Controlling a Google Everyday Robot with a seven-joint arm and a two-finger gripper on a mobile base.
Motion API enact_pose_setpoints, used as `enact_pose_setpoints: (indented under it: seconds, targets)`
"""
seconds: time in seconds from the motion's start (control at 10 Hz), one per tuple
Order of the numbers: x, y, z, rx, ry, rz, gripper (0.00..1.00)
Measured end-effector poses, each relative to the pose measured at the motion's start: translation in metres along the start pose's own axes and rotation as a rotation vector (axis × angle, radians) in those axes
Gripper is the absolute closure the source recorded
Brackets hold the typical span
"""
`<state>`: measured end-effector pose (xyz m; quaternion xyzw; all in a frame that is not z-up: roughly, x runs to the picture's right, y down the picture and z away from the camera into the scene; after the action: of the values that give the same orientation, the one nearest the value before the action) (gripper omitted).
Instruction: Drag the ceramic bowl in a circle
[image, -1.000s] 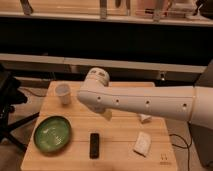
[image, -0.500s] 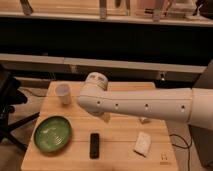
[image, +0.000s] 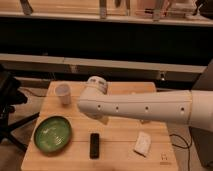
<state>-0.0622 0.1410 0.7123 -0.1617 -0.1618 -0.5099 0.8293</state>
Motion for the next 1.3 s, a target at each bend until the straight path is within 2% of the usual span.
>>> enact_pose_setpoints:
  seconds: [0.4,1.3]
  targets:
    - [-0.013,0.000,0.007,0.031,-0.023,-0.056,0.20]
    - [-0.052,-0.005,0.026,0.071,-0.064,-0.193,0.20]
